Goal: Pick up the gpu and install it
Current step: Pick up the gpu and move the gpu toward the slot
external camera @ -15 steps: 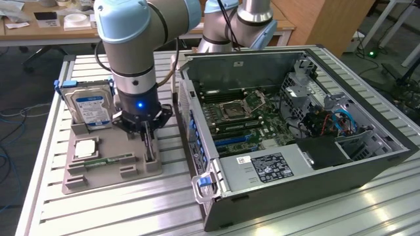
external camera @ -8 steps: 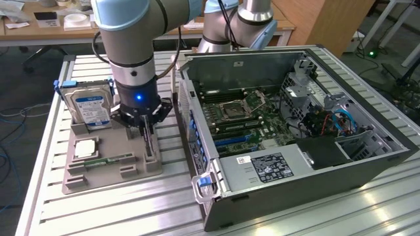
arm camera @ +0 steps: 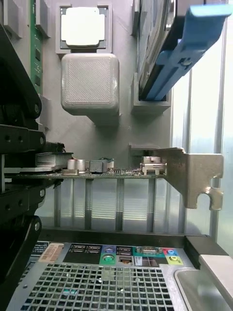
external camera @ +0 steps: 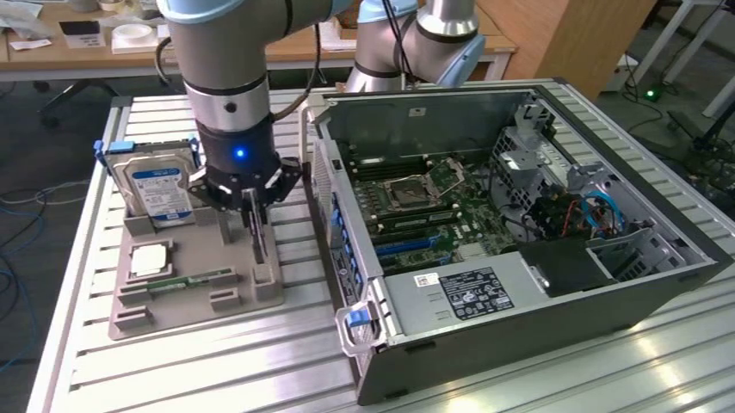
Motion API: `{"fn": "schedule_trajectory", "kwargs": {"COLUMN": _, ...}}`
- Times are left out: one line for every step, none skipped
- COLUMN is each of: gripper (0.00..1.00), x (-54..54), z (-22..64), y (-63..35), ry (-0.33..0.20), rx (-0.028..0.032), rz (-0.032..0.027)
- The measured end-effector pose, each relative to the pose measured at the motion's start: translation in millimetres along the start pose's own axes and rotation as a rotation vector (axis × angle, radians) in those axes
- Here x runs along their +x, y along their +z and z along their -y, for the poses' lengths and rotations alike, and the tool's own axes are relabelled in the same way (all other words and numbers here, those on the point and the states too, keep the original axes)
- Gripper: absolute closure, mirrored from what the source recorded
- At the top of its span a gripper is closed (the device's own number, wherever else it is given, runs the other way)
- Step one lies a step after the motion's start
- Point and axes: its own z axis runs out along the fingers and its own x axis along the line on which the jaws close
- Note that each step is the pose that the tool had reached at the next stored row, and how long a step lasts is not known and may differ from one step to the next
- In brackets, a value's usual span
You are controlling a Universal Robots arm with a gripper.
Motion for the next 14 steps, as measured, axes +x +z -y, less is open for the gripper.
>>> {"fn": "schedule_trajectory", "kwargs": {"gripper": 0.72, "x": 0.0, "z": -0.1, "y": -2.3, "ry": 0.000, "rx": 0.0000, "rz": 0.0000}}
{"fn": "schedule_trajectory", "kwargs": {"gripper": 0.72, "x": -0.1, "z": -0.2, "y": -4.9, "ry": 0.000, "rx": 0.0000, "rz": 0.0000}}
{"fn": "schedule_trajectory", "kwargs": {"gripper": 0.72, "x": -0.2, "z": -0.3, "y": -7.4, "ry": 0.000, "rx": 0.0000, "rz": 0.0000}}
{"fn": "schedule_trajectory", "kwargs": {"gripper": 0.72, "x": -0.2, "z": -0.5, "y": -10.0, "ry": 0.000, "rx": 0.0000, "rz": 0.0000}}
{"fn": "schedule_trajectory", "kwargs": {"gripper": 0.72, "x": -0.3, "z": -0.6, "y": -12.7, "ry": 0.000, "rx": 0.0000, "rz": 0.0000}}
{"fn": "schedule_trajectory", "kwargs": {"gripper": 0.72, "x": -0.4, "z": -0.7, "y": -15.1, "ry": 0.000, "rx": 0.0000, "rz": 0.0000}}
{"fn": "schedule_trajectory", "kwargs": {"gripper": 0.72, "x": -0.4, "z": -0.8, "y": -17.5, "ry": 0.000, "rx": 0.0000, "rz": 0.0000}}
{"fn": "schedule_trajectory", "kwargs": {"gripper": 0.72, "x": -0.5, "z": -1.0, "y": -20.2, "ry": 0.000, "rx": -0.0001, "rz": 0.0000}}
{"fn": "schedule_trajectory", "kwargs": {"gripper": 0.72, "x": -0.6, "z": -1.1, "y": -22.7, "ry": 0.000, "rx": 0.0000, "rz": 0.0001}}
{"fn": "schedule_trajectory", "kwargs": {"gripper": 0.72, "x": -0.6, "z": -1.2, "y": -25.4, "ry": 0.000, "rx": -0.0001, "rz": 0.0001}}
{"fn": "schedule_trajectory", "kwargs": {"gripper": 0.72, "x": -0.7, "z": -1.3, "y": -28.3, "ry": 0.000, "rx": 0.0000, "rz": 0.0000}}
{"fn": "schedule_trajectory", "kwargs": {"gripper": 0.72, "x": -0.7, "z": -1.5, "y": -31.1, "ry": 0.000, "rx": 0.0000, "rz": 0.0000}}
{"fn": "schedule_trajectory", "kwargs": {"gripper": 0.72, "x": -0.8, "z": -1.6, "y": -34.2, "ry": 0.000, "rx": 0.0000, "rz": -0.0001}}
{"fn": "schedule_trajectory", "kwargs": {"gripper": 0.72, "x": -0.9, "z": -1.8, "y": -37.3, "ry": 0.000, "rx": 0.0000, "rz": 0.0000}}
